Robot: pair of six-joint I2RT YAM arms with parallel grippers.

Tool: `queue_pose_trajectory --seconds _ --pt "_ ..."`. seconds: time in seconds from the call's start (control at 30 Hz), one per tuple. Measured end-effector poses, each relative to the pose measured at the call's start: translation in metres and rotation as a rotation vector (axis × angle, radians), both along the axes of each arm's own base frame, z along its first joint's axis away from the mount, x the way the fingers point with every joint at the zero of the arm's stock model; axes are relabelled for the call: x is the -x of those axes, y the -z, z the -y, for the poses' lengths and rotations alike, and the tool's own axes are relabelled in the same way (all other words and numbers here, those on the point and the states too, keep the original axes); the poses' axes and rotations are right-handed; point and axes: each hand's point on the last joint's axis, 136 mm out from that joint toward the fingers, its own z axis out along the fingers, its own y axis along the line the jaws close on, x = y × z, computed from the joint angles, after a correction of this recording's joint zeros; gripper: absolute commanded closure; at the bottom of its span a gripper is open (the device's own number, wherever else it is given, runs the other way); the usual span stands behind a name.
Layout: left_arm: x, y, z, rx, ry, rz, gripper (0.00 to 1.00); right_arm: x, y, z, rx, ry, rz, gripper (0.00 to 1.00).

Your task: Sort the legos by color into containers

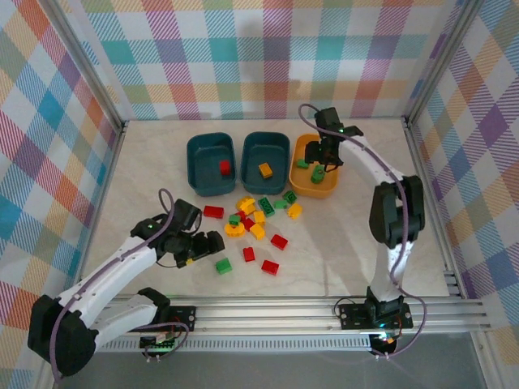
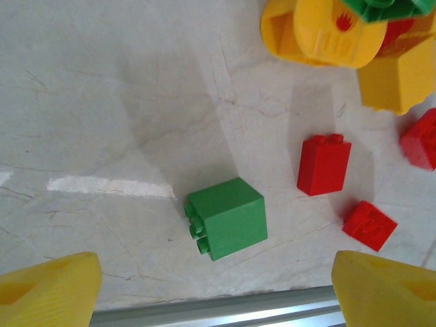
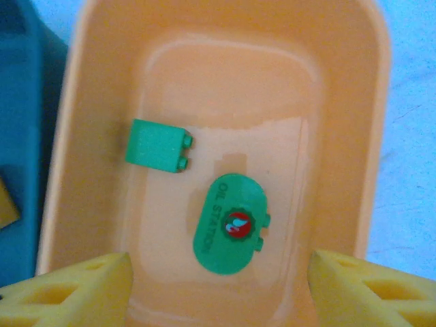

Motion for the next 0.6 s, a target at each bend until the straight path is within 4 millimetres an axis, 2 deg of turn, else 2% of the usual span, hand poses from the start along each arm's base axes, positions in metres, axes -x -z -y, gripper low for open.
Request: queue_pose_trajectory --seconds 0.13,0.2,0.3,0.4,0.47,0.6 --pt "0.007 0.013 0.010 -0.031 0.063 -0.046 0.17 0.038 -0.035 -0.016 -0.056 -0.047 0.078 0.32" --pt "0.009 0.019 0.016 -0.044 0.090 -0.061 0.18 0.059 -0.038 -0.029 -0.085 -0.082 0.088 0.32" --pt "0.011 0.026 0.023 -0.060 0.119 -0.075 0.19 0.088 -0.017 -0.041 -0.111 -0.120 0.043 0.32" --pt "0.007 0.028 0.032 -0.045 0.131 -0.060 0.18 0.109 0.016 -0.032 -0.093 -0.103 -0.035 0.32" --pt "0.003 0.030 0.037 -0.038 0.135 -0.053 0.18 0.120 0.031 -0.024 -0.075 -0.089 -0.074 0.31" --pt "0.003 0.047 0.045 -0.057 0.152 -0.094 0.21 0.129 0.033 -0.014 -0.062 -0.072 -0.073 0.31"
